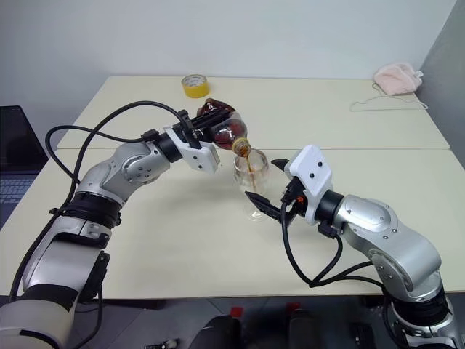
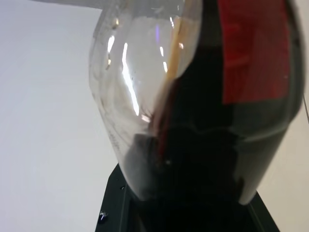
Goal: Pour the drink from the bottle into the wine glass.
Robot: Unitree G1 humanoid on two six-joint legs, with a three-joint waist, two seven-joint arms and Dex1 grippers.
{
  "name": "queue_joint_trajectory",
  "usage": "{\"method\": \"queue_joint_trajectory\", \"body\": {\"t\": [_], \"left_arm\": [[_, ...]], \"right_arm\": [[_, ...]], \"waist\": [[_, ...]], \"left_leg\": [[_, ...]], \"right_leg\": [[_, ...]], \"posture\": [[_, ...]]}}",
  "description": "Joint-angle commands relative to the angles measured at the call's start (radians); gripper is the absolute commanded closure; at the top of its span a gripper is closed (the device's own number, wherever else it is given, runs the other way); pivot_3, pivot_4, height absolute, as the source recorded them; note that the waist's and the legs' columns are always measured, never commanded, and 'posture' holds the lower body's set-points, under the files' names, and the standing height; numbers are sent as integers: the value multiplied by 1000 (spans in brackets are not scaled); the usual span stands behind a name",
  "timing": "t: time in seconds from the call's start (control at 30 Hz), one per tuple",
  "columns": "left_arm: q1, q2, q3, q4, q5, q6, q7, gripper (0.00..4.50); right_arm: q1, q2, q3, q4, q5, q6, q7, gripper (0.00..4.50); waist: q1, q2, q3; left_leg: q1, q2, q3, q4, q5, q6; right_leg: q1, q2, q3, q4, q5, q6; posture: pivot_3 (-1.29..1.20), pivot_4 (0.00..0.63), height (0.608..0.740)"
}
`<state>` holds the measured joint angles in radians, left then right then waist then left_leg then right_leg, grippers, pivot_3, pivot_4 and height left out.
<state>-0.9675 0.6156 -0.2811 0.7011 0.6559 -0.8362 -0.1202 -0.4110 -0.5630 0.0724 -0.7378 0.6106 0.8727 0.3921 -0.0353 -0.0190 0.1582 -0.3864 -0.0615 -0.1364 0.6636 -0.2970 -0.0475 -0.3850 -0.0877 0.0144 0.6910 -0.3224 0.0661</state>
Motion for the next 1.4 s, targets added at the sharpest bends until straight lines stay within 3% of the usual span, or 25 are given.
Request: {"method": "queue_joint_trajectory", "body": {"t": [0.03, 1.4], "left_arm": [[-46, 21, 10, -17, -5, -8, 27, 3743], [-104, 29, -14, 22, 36, -37, 85, 3744]], "right_arm": [[-2, 6, -1, -25, -1, -9, 4, 0], [-13, -70, -58, -32, 22, 59, 42, 0]], "waist": [[0, 0, 0], [-6, 0, 0]], "left_leg": [[0, 0, 0, 0, 0, 0], [-5, 0, 0, 3, 0, 0]], "right_leg": [[0, 0, 0, 0, 0, 0], [-4, 0, 0, 5, 0, 0]], "posture": [[0, 150, 740], [0, 150, 740]]}}
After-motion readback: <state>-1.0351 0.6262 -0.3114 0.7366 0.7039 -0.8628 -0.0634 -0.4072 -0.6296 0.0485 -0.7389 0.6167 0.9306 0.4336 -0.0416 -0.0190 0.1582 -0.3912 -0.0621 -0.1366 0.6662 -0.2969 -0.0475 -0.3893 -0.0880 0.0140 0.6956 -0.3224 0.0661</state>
